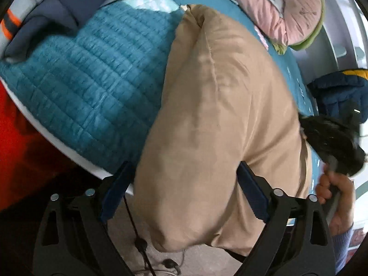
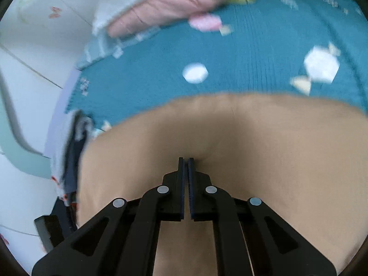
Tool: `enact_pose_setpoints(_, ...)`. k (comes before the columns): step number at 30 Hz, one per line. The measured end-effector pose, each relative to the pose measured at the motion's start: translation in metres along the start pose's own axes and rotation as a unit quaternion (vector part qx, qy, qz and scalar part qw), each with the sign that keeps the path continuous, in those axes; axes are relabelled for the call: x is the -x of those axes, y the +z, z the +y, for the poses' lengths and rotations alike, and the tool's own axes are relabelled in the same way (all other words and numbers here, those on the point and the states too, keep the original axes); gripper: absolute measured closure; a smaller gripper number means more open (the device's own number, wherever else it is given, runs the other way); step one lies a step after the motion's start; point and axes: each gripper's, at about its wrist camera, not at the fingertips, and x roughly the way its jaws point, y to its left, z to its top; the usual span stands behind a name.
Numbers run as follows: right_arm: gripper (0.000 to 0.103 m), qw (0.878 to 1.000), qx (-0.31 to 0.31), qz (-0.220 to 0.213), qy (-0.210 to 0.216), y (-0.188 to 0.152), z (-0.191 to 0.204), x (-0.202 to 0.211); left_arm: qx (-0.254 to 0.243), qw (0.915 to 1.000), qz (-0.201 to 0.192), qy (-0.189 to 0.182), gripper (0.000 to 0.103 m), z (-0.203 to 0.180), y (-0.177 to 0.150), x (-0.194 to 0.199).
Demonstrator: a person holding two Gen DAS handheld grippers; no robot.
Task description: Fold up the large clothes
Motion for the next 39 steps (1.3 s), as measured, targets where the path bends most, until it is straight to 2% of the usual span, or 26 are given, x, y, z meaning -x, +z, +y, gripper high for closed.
enact_pose_setpoints(4,0.103,1.0,0.01,-0.009,0.006,-0.033,-0.006,0.016,-0.025,0.9996,0.004,0.011,0.011,-0.005,-0.001,-0.003)
enact_pose_setpoints(8,0.103,1.0,0.023,-0.012,0.005,-0.079,-0.006,0.031,-0.029,0.9995,0.003,0.015,0.011,-0.008,-0.003,-0.005)
enact_pose_setpoints(11,0.103,1.0,-0.005,-0.007,0.018,-0.115,-0.015,0.041,-0.03,0.9994,0.005,0.013,0.011,-0.011,-0.007,-0.005)
enact_pose_setpoints(14,0.103,0.998,-0.048,0.015,0.04,-0.152,-0.033,0.038,-0.021,0.9997,0.011,0.002,0.011,-0.01,-0.008,-0.005)
enact_pose_setpoints(17,0.103,0.999,-0.027,-0.002,0.036,-0.161,-0.035,0.04,-0.011,0.9997,0.021,-0.009,0.011,-0.007,-0.01,-0.006)
enact_pose_setpoints(20,0.103,0.999,-0.009,-0.008,0.034,-0.158,-0.032,0.041,0.028,0.997,0.056,-0.046,0.011,0.002,-0.017,-0.012)
enact_pose_setpoints(23,0.103,0.999,-0.012,-0.016,0.043,-0.161,-0.035,0.045,0.041,0.9958,0.065,-0.051,0.012,0.005,-0.024,-0.013)
enact_pose_setpoints(24,0.103,0.999,-0.011,-0.017,0.044,-0.161,-0.035,0.045,0.037,0.9961,0.062,-0.051,0.017,0.003,-0.025,-0.012)
enact_pose_setpoints(25,0.1,0.999,-0.01,-0.018,0.046,-0.162,-0.035,0.047,0.032,0.9961,0.061,-0.056,0.028,0.0,-0.025,-0.012)
enact_pose_setpoints(27,0.1,0.999,-0.002,-0.024,0.043,-0.164,-0.031,0.053,0.026,0.9963,0.056,-0.06,0.038,-0.008,-0.026,-0.008)
enact_pose_setpoints(28,0.099,0.999,0.005,-0.026,0.039,-0.165,-0.029,0.056,0.019,0.9966,0.053,-0.061,0.05,-0.012,-0.026,-0.007)
enact_pose_setpoints(29,0.097,0.999,0.01,-0.027,0.039,-0.167,-0.026,0.058,0.014,0.9971,0.05,-0.057,0.056,-0.015,-0.026,-0.005)
enact_pose_setpoints(30,0.095,0.999,0.015,-0.026,0.039,-0.167,-0.023,0.059,0.008,0.998,0.042,-0.047,0.071,-0.018,-0.027,-0.001)
enact_pose_setpoints(31,0.09,0.999,0.021,-0.028,0.039,-0.169,-0.02,0.061,-0.001,0.9986,0.032,-0.042,0.079,-0.023,-0.027,0.006)
enact_pose_setpoints(33,0.086,0.998,0.035,-0.041,0.037,-0.173,-0.015,0.069,-0.016,0.999,0.01,-0.04,0.087,-0.032,-0.028,0.021)
enact_pose_setpoints(36,0.076,0.995,0.063,-0.071,0.044,-0.181,0.002,0.086,-0.049,0.9975,-0.026,-0.044,0.09,-0.057,-0.029,0.048)
enact_pose_setpoints(38,0.059,0.989,0.096,-0.102,0.053,-0.186,0.022,0.101,-0.07,0.995,-0.043,-0.056,0.091,-0.077,-0.029,0.064)
enact_pose_setpoints(39,0.056,0.986,0.111,-0.114,0.057,-0.19,0.03,0.107,-0.078,0.9939,-0.048,-0.061,0.091,-0.085,-0.029,0.07)
